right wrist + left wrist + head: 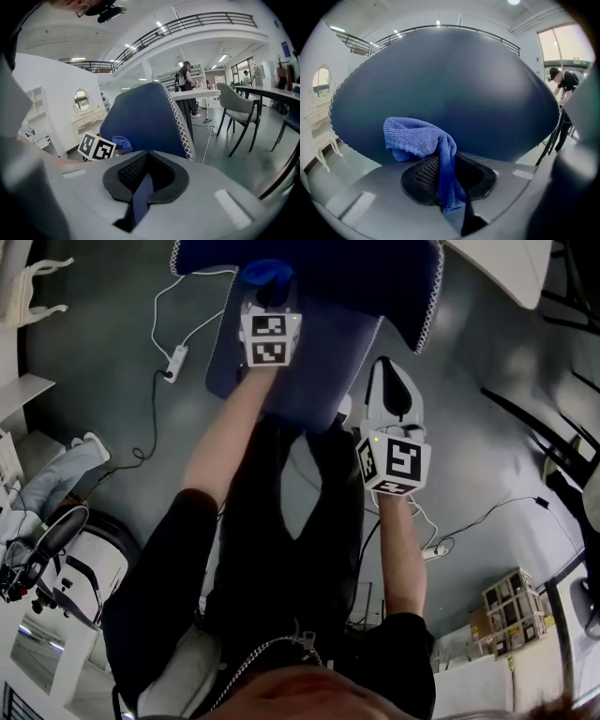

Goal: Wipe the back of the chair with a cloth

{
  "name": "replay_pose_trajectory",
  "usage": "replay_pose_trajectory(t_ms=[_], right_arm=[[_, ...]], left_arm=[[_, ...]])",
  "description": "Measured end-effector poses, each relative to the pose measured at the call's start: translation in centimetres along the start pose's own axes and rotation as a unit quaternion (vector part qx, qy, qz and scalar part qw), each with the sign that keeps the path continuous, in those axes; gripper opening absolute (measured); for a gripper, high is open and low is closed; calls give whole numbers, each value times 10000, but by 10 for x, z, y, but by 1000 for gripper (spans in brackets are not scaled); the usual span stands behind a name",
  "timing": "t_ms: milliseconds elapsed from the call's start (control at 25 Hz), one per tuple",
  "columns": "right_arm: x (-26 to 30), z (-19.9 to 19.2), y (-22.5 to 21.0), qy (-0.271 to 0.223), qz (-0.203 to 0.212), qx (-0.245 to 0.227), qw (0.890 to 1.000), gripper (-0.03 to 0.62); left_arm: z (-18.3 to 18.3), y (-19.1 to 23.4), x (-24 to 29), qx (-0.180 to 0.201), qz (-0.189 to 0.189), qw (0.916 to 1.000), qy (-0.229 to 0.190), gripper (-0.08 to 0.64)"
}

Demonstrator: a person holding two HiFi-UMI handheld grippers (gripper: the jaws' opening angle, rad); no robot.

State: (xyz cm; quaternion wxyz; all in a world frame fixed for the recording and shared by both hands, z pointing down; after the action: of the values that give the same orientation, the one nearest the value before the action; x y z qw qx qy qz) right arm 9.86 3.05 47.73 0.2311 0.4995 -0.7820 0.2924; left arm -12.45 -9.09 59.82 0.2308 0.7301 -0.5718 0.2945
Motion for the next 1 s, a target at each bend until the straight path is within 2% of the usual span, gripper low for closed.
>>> replay_pose_trajectory(t_ms=[720, 880, 1000], right_arm=[[-51, -18, -27, -103, -576, 341, 9977, 3], [-62, -22, -34, -104, -703, 412, 9966, 3], [-66, -27, -38, -79, -739, 450, 9962, 3]], left_arm=[[0, -114, 2, 524, -981, 9938, 52, 84], [-4, -140, 0, 689, -1291, 9892, 117, 84], [-8, -162, -4, 878, -1684, 9818, 89, 84]])
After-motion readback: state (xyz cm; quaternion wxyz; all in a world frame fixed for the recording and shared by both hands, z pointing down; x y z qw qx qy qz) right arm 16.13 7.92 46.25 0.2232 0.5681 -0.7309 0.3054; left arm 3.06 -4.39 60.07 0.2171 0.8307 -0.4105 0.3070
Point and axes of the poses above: the fingertips, and each gripper's own axes: x forward along the fingers, y to its left, z out of its top, the point moved 7 cm from there along -x, backward along the fingers, and after that the axes turned 10 degrees about y, right-handed, at the moved point
